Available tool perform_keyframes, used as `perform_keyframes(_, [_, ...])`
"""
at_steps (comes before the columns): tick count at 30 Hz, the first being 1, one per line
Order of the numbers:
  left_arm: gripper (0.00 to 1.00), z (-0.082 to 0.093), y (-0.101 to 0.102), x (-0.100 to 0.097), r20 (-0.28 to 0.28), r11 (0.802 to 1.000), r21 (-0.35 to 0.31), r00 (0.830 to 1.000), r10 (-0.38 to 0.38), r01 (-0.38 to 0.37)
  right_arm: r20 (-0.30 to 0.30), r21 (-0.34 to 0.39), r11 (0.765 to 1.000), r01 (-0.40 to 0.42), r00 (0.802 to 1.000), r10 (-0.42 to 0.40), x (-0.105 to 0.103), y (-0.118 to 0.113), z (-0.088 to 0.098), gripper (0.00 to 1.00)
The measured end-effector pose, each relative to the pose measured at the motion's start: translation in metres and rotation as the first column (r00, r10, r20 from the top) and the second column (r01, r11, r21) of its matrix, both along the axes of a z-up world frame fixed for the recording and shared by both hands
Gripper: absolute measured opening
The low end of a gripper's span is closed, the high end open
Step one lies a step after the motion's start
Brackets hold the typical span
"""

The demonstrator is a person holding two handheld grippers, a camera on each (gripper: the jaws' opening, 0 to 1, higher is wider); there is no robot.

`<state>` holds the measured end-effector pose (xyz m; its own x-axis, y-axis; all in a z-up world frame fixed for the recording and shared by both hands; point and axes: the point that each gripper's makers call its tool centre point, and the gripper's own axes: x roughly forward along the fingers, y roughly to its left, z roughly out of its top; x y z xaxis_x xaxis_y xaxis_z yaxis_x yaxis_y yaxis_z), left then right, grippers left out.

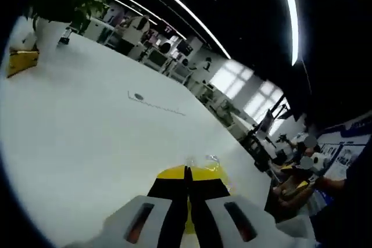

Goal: Compare the silicone blocks by pressing each to a similar depth, holding the contact briefly, and releasing to observe deformation and rebound differences across the visible hardness samples.

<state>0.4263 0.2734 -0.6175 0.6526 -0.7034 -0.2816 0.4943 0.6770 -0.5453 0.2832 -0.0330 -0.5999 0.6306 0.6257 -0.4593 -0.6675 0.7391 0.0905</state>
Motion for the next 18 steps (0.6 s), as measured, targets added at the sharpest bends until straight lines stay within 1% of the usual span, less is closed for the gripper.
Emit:
perform_keyframes(1, [0.00, 0.005, -0.002, -0.004, 0.020, 0.999, 0.034, 1.000, -0.016, 0.015, 0.003, 0.001, 1.000, -0.003, 1.000, 0.003, 0.000, 0.001, 0.001, 0.60])
perform_keyframes(2, [0.00, 0.009, -0.003, -0.006, 0.035, 0.998, 0.052, 0.999, -0.029, 0.027, 0.005, 0.004, 1.000, -0.006, 1.000, 0.006, 0.000, 0.001, 0.001, 0.60])
perform_keyframes(3, [0.00, 0.015, -0.006, -0.012, 0.049, 0.995, 0.079, 0.997, -0.057, 0.053, 0.006, 0.008, 1.000, -0.009, 1.000, 0.009, 0.000, 0.002, 0.001, 0.60])
perform_keyframes(4, [0.00, 0.017, -0.005, -0.014, 0.053, 0.993, 0.106, 0.997, -0.062, 0.056, 0.008, 0.013, 1.000, -0.013, 1.000, 0.013, -0.001, 0.003, 0.002, 0.60])
perform_keyframes(5, [0.00, 0.019, -0.003, -0.018, 0.059, 0.987, 0.151, 0.996, -0.071, 0.062, 0.009, 0.016, 1.000, -0.016, 1.000, 0.016, -0.002, 0.004, 0.002, 0.60])
perform_keyframes(6, [0.00, 0.021, -0.004, -0.021, 0.064, 0.983, 0.168, 0.994, -0.087, 0.075, 0.008, 0.016, 1.000, -0.021, 1.000, 0.021, -0.003, 0.005, 0.002, 0.60])
perform_keyframes(7, [0.00, 0.028, -0.004, -0.024, 0.094, 0.979, 0.187, 0.991, -0.094, 0.075, 0.009, 0.015, 1.000, -0.025, 1.000, 0.025, -0.003, 0.006, 0.002, 0.60])
perform_keyframes(9, [0.00, 0.037, -0.002, -0.029, 0.096, 0.981, 0.179, 0.991, -0.091, 0.072, 0.013, 0.016, 0.999, -0.034, 0.999, 0.034, -0.005, 0.009, 0.002, 0.60])
perform_keyframes(11, [0.00, 0.052, 0.001, -0.032, 0.131, 0.980, 0.188, 0.987, -0.097, 0.071, 0.015, 0.019, 0.999, -0.042, 0.999, 0.042, -0.006, 0.011, 0.002, 0.59])
perform_keyframes(13, [0.00, 0.068, -0.001, -0.038, 0.177, 0.974, 0.209, 0.977, -0.123, 0.084, 0.019, 0.022, 0.999, -0.050, 0.999, 0.049, -0.008, 0.013, 0.003, 0.59])
perform_keyframes(16, [0.00, 0.088, -0.007, -0.046, 0.205, 0.973, 0.209, 0.968, -0.143, 0.100, 0.019, 0.021, 0.998, -0.066, 0.998, 0.065, -0.010, 0.015, 0.003, 0.58])
perform_keyframes(17, [0.00, 0.098, -0.013, -0.051, 0.236, 0.967, 0.220, 0.955, -0.178, 0.126, 0.022, 0.027, 0.997, -0.078, 0.997, 0.077, -0.011, 0.016, 0.005, 0.59])
perform_keyframes(18, [0.00, 0.104, -0.016, -0.053, 0.258, 0.963, 0.232, 0.946, -0.198, 0.139, 0.025, 0.040, 0.996, -0.085, 0.996, 0.084, -0.011, 0.018, 0.006, 0.59])
